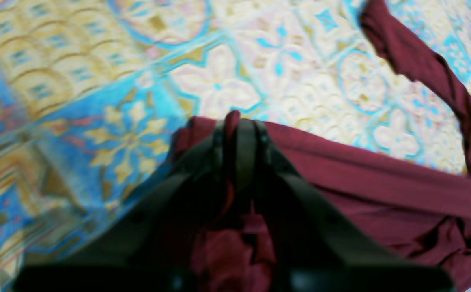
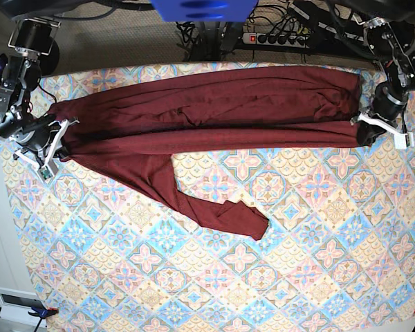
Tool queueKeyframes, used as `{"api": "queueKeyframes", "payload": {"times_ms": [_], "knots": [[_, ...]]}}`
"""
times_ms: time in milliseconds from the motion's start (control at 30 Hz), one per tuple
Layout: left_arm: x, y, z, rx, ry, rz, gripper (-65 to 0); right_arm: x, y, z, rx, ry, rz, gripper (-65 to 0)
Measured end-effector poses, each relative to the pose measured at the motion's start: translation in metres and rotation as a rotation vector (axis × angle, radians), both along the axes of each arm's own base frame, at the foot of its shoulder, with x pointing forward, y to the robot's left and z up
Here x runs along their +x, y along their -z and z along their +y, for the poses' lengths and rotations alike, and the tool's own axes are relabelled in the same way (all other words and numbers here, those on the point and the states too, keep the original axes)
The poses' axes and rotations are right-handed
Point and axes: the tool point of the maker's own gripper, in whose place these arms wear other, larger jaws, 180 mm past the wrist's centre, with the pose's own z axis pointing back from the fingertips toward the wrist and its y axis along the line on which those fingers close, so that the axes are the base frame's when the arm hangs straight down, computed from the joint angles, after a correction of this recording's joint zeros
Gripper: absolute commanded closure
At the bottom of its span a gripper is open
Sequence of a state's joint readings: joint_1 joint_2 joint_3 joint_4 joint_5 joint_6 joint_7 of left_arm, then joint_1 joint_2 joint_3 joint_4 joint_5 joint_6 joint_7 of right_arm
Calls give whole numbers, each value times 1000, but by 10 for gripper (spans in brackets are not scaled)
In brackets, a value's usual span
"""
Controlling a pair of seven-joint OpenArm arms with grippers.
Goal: Layout the t-shirt on the table in an organized manner, then fold the t-shirt properly
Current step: 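Grasp the shirt side edges with both grippers and fold lengthwise, then reach the right gripper to the trailing sleeve and grasp it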
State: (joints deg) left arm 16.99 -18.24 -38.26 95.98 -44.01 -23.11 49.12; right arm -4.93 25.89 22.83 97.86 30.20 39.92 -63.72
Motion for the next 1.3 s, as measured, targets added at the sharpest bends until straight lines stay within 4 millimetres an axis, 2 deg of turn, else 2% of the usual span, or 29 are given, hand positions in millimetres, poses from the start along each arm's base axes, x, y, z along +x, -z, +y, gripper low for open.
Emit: {"api": "queueKeyframes", "payload": {"times_ms": [133,333,433,533,700,767,900,1033,1100,1167,1300], "knots": [[-15,11,-1,0,5,49,-2,-21,17,1,-1,-3,65,0],[-17,14,-3,2,9,57,-3,-33,25,2,5,-7,92,0],[-17,20,-14,-8,37,76,-4,-45,34,1,-3,-5,132,0],[-22,29,-26,-13,79,109,-4,-48,35,1,-4,-5,139,0],[-44,49,-27,22,119,260,-4,-58,39,-4,-22,-11,167,0],[-43,49,-25,41,121,264,-4,-58,39,-5,-24,-11,168,0],[-45,52,-18,89,120,289,-5,-61,42,-22,-127,1,190,0],[-48,54,-18,95,121,300,-6,-62,43,-23,-139,2,195,0],[-52,60,-25,91,154,343,-27,-62,43,-23,-139,2,195,0],[-58,68,-41,84,224,398,-72,-62,43,-24,-142,2,196,-14],[-58,69,-47,85,265,409,-177,-60,34,-24,-186,-12,181,-106]]}}
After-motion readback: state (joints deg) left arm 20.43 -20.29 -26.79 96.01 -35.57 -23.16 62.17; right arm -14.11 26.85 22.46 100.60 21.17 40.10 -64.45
